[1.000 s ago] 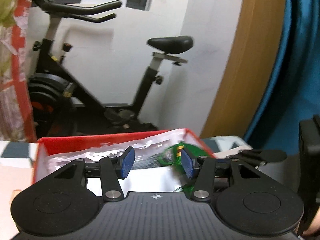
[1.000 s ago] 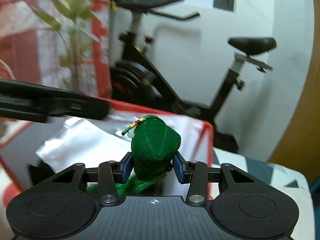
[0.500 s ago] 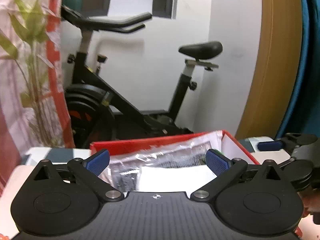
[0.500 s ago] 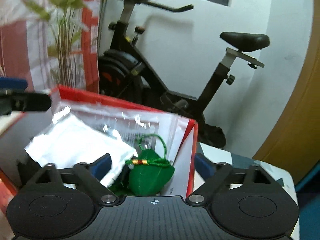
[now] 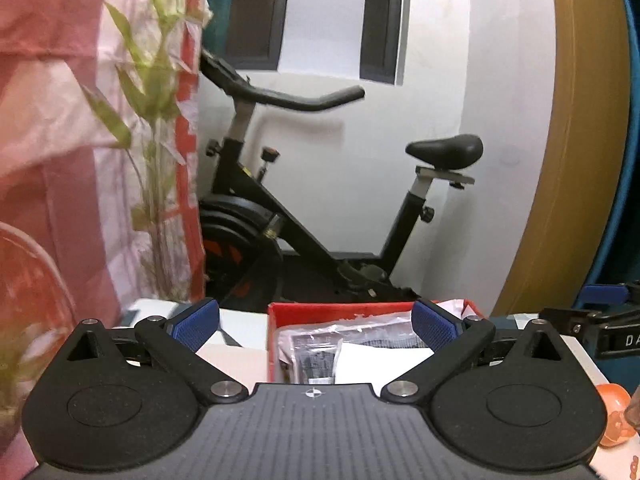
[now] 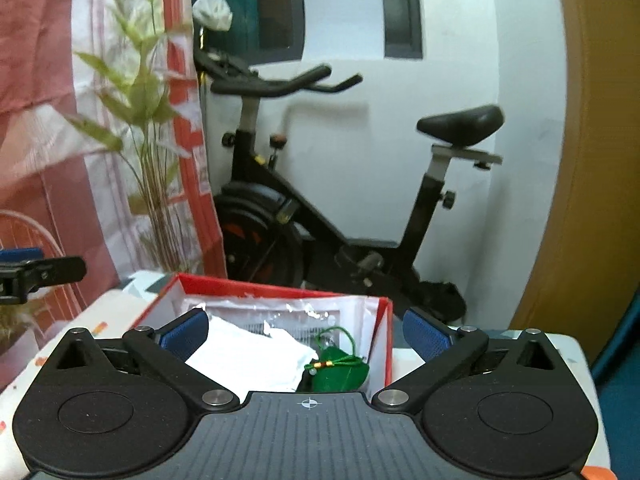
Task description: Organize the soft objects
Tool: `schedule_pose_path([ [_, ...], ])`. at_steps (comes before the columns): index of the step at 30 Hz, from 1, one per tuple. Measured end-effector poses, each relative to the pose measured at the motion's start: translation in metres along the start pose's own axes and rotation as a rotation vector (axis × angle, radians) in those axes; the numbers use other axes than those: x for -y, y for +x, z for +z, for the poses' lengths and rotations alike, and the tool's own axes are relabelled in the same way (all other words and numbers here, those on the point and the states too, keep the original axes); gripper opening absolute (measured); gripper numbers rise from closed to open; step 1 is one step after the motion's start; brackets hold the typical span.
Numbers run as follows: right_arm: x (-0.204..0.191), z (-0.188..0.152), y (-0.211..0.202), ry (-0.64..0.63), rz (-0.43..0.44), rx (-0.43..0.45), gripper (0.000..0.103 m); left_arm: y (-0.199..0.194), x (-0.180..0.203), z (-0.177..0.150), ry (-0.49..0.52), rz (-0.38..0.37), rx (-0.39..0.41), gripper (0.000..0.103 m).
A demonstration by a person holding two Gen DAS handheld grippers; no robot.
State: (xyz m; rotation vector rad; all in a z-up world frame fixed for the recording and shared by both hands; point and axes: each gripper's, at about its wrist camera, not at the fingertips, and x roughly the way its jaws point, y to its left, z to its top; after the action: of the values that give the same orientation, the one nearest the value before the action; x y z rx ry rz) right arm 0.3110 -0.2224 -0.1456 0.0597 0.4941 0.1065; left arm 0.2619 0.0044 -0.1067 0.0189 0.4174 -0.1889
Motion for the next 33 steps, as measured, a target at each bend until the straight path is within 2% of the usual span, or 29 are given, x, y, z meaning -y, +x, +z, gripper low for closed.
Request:
schedule_pose_path([
  [4,-0.009,0.002,-0.033,0.01,-0.008,0.038,0.103,-0.031,0.005,0.006,0.009,0.081,0.033,0.103],
  [8,-0.019,0.001,-0.063,0.027,0.01,0.067,0.103,-0.062,0.009,0.011,0.019,0.08,0.07,0.103],
  [10,-0.027,0.0,-0.079,0.021,0.0,0.081,0.103,-0.081,0.008,0.011,0.006,0.062,0.104,0.103],
  [14,-0.038,-0.005,-0.11,0.011,-0.028,0.108,0.103,-0.111,0.009,0.01,-0.007,0.063,0.123,0.103],
  [23,-0.055,-0.015,-0.195,0.044,-0.046,0.194,0.103,-0.185,0.031,-0.001,0.076,0.178,0.158,0.103],
  [27,-0.064,-0.023,-0.228,0.033,-0.107,0.229,0.103,-0.213,0.033,-0.005,0.038,0.135,0.167,0.103],
  [33,-0.071,-0.029,-0.268,0.03,-0.097,0.264,0.103,-0.235,0.038,-0.009,0.03,0.11,0.168,0.103],
])
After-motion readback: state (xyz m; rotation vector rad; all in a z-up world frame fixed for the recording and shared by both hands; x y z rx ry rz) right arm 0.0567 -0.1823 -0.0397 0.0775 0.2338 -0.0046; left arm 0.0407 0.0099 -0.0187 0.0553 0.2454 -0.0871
